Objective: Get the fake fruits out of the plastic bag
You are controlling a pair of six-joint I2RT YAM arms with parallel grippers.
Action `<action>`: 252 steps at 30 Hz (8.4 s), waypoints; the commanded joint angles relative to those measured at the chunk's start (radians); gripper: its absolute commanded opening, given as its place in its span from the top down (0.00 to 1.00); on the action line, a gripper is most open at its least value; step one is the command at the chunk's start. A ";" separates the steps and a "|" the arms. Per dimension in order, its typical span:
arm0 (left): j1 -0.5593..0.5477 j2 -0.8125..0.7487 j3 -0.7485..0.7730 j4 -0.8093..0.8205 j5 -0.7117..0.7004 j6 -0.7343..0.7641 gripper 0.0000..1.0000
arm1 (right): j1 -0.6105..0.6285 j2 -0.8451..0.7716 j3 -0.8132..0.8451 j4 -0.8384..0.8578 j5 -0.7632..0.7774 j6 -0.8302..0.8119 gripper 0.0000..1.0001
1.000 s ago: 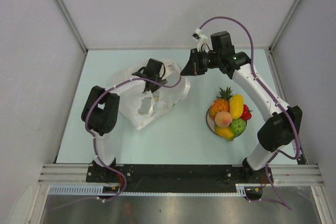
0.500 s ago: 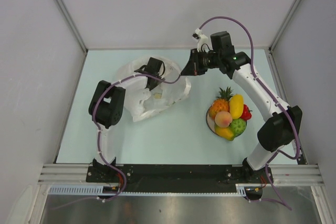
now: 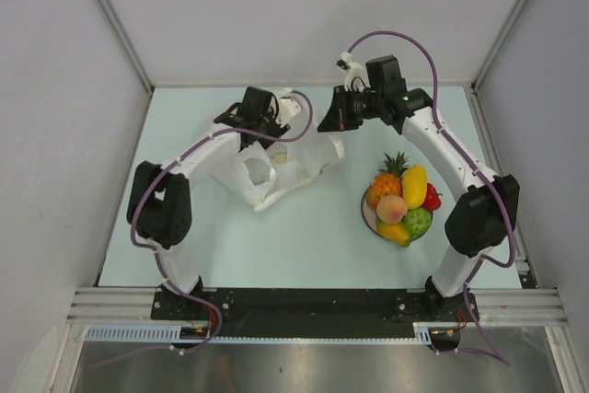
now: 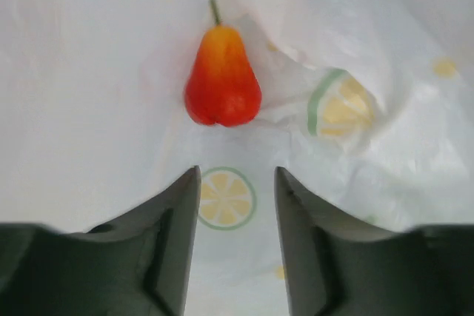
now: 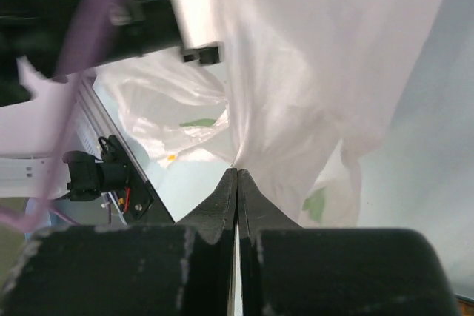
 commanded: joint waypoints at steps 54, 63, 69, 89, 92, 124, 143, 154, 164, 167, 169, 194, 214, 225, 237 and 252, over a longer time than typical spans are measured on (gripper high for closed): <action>0.027 0.405 0.468 -0.148 0.034 -0.096 0.15 | 0.045 0.070 0.123 0.003 0.030 -0.036 1.00; 0.022 0.434 0.495 -0.114 0.089 -0.045 0.14 | 0.056 0.075 0.133 -0.010 0.047 -0.054 1.00; 0.024 0.464 0.515 -0.111 0.154 -0.052 0.16 | 0.079 0.087 0.150 -0.017 0.061 -0.068 1.00; 0.024 0.354 0.378 -0.020 0.180 -0.098 0.46 | 0.088 0.087 0.157 -0.062 0.075 -0.135 1.00; 0.029 0.165 0.127 0.068 0.113 -0.121 0.45 | 0.089 0.076 0.150 -0.071 0.072 -0.155 1.00; -0.137 -0.183 -0.063 -0.115 0.424 -0.037 0.39 | 0.119 -0.045 0.022 -0.092 0.090 -0.223 1.00; -0.117 -0.040 -0.100 0.277 0.221 0.027 0.80 | 0.036 -0.068 -0.039 -0.095 0.080 -0.172 1.00; -0.120 0.161 0.013 0.411 0.003 0.139 0.56 | 0.016 -0.039 -0.010 -0.082 0.049 -0.132 1.00; -0.106 0.404 0.380 0.131 -0.018 -0.041 0.07 | 0.007 -0.040 -0.016 -0.082 0.049 -0.131 1.00; -0.093 0.486 0.490 0.066 -0.044 -0.088 0.09 | 0.005 -0.040 -0.018 -0.083 0.050 -0.134 1.00; -0.087 0.520 0.553 0.021 -0.062 -0.105 0.13 | 0.005 -0.039 -0.019 -0.086 0.050 -0.136 1.00; -0.050 0.385 0.494 -0.044 0.089 -0.280 0.51 | 0.010 -0.025 -0.025 -0.080 0.064 -0.149 1.00; -0.060 0.255 0.411 -0.031 0.208 -0.300 0.31 | -0.035 -0.011 -0.064 -0.076 0.089 -0.183 1.00; -0.057 0.244 0.271 0.119 -0.035 -0.276 0.25 | -0.023 -0.063 -0.100 -0.071 0.092 -0.200 1.00; -0.051 0.384 0.441 0.065 -0.044 -0.315 0.15 | -0.004 -0.065 -0.113 -0.074 0.098 -0.197 1.00; -0.004 0.430 0.468 0.024 0.023 -0.342 0.28 | -0.004 -0.037 -0.090 -0.071 0.109 -0.197 1.00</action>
